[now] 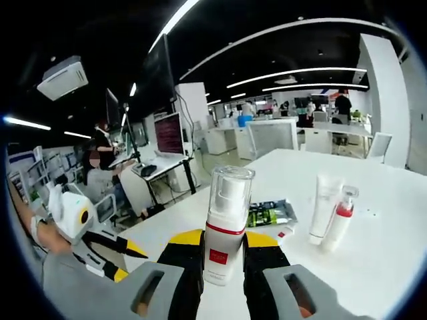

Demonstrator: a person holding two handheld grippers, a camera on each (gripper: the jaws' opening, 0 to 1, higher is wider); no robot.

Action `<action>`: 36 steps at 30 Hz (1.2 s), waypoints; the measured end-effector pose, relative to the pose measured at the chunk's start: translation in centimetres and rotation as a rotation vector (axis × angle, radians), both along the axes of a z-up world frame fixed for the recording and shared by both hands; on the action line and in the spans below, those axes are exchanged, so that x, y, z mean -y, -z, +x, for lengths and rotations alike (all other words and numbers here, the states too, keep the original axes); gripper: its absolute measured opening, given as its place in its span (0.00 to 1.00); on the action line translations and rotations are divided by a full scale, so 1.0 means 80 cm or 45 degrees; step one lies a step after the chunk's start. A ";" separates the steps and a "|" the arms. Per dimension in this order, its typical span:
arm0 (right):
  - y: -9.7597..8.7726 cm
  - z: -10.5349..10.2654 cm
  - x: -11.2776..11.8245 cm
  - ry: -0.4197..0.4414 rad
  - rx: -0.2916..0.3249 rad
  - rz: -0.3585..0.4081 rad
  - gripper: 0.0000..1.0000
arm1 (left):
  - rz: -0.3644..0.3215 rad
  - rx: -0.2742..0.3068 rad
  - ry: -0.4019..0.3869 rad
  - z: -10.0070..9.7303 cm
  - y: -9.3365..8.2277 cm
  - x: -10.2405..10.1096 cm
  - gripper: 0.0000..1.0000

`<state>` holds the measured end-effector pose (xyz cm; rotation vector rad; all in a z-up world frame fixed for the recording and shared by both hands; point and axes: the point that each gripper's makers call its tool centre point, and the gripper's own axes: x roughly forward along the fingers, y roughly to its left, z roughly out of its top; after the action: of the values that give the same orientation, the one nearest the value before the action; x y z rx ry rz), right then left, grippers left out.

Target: Arrange the skincare products in the storage area until every visible bottle or jar stands upright without overlapping.

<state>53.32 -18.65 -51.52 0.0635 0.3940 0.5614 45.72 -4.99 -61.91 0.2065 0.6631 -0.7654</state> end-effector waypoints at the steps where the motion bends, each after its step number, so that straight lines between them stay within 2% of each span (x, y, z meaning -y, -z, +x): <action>1: 0.000 0.001 0.001 0.002 -0.001 -0.002 0.14 | 0.000 -0.002 -0.001 0.000 0.001 0.000 0.39; 36: -0.002 0.031 0.019 0.017 0.025 -0.048 0.14 | 0.004 -0.036 0.008 -0.003 0.008 0.000 0.38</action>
<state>55.82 -20.19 -51.33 0.0244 0.3845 0.5407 45.45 -4.99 -62.55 0.2011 0.6911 -0.7746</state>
